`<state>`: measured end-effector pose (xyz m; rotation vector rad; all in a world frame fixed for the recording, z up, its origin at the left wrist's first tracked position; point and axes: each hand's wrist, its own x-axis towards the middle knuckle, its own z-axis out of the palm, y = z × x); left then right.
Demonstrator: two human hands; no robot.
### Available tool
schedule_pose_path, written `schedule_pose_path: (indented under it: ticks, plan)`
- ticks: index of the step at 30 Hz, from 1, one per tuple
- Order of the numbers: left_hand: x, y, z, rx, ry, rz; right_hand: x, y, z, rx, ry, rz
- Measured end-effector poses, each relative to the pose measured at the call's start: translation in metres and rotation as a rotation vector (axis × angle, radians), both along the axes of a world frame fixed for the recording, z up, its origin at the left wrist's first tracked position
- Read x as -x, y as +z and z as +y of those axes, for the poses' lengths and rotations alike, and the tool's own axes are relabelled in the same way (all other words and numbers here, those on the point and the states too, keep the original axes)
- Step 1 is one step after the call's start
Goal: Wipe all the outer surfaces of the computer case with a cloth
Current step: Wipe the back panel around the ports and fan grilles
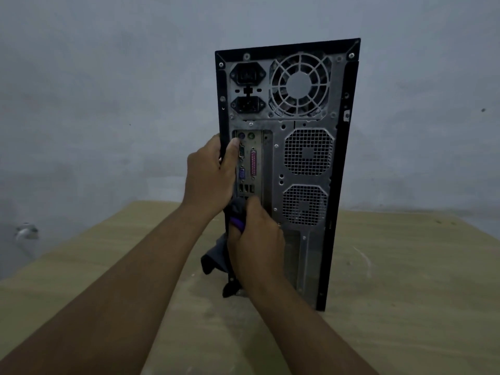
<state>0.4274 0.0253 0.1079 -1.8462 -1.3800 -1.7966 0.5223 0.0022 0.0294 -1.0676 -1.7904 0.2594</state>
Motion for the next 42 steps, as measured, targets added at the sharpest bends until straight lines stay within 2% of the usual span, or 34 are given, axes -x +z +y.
schedule_pose_path:
  ticks: [6,10,13,17,20,25,27,35,39,42]
  plan:
    - [-0.001,0.0,0.0,0.001,0.007,0.006,-0.006,-0.012,-0.003,0.049,0.009,-0.149]
    - [0.0,0.001,0.002,-0.014,0.025,0.008,0.0,0.015,0.002,-0.08,0.018,-0.028]
    - [0.005,0.0,0.005,-0.006,0.051,0.019,0.005,0.009,0.004,-0.058,0.03,0.001]
    - [0.008,-0.001,0.005,0.022,0.026,0.018,0.0,-0.031,-0.002,0.085,0.025,-0.143]
    - [0.007,0.0,0.003,0.034,0.006,0.014,-0.006,-0.041,-0.007,0.103,0.021,-0.229]
    - [0.007,-0.001,0.005,0.031,0.028,0.018,-0.002,0.005,0.001,-0.051,0.017,-0.013]
    - [0.008,-0.001,0.005,0.028,0.04,0.02,0.002,0.012,0.003,-0.104,0.003,-0.005]
    - [0.006,-0.011,0.001,0.031,-0.007,0.006,0.0,-0.062,0.0,0.061,0.018,-0.178]
    - [0.018,-0.021,-0.001,0.077,-0.04,0.036,0.0,-0.079,0.0,0.116,0.015,-0.237]
    - [0.025,-0.03,-0.007,0.089,-0.056,0.031,0.002,-0.086,-0.001,0.155,0.004,-0.359]
